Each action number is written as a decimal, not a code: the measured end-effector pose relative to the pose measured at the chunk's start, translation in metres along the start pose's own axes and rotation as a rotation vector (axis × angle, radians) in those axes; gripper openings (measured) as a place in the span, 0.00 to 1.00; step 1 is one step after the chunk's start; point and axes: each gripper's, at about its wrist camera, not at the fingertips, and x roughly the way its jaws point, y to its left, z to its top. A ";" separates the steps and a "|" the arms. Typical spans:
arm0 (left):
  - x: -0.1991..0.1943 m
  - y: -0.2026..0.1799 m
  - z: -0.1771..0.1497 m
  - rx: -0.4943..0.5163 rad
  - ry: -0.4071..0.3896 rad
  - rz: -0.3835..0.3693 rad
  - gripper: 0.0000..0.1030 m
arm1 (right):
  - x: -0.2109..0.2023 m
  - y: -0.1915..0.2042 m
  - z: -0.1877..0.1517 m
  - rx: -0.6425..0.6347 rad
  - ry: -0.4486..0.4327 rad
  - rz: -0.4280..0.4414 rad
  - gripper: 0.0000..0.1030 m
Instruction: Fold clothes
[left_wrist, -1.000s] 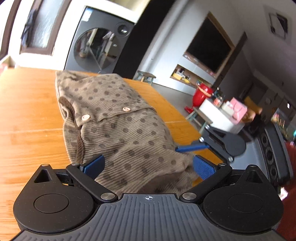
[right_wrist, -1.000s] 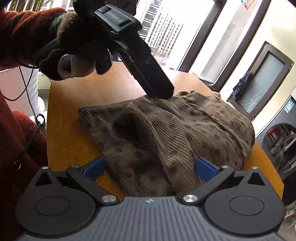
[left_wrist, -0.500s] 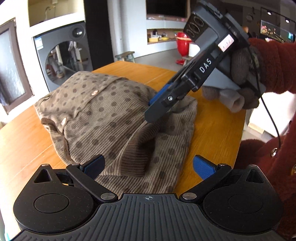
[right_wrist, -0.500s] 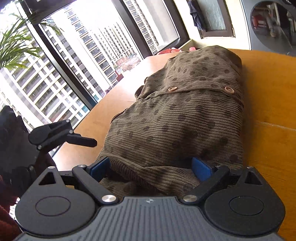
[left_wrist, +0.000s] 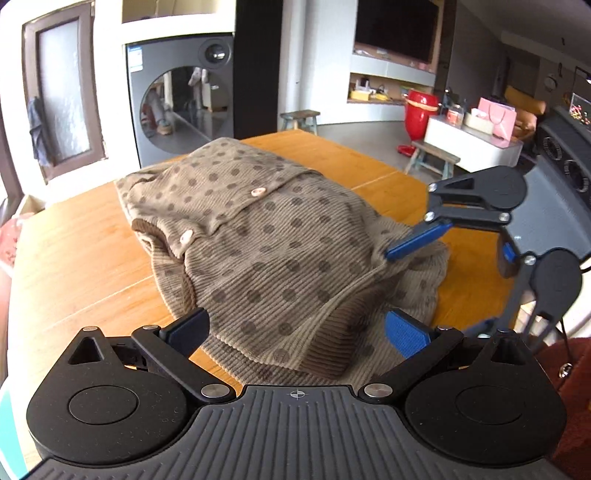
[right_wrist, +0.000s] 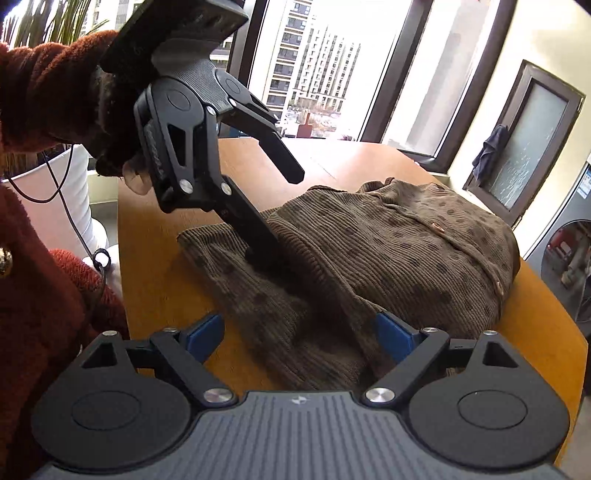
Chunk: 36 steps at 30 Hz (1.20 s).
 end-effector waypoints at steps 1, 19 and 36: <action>-0.006 -0.003 0.000 0.016 -0.003 -0.007 1.00 | 0.003 -0.002 0.000 0.011 0.002 -0.013 0.63; 0.038 -0.010 0.016 0.123 0.036 0.165 1.00 | -0.005 -0.026 -0.005 0.254 -0.062 -0.010 0.65; -0.002 -0.008 0.016 0.167 -0.139 0.085 1.00 | -0.004 -0.057 0.031 0.193 -0.073 -0.122 0.15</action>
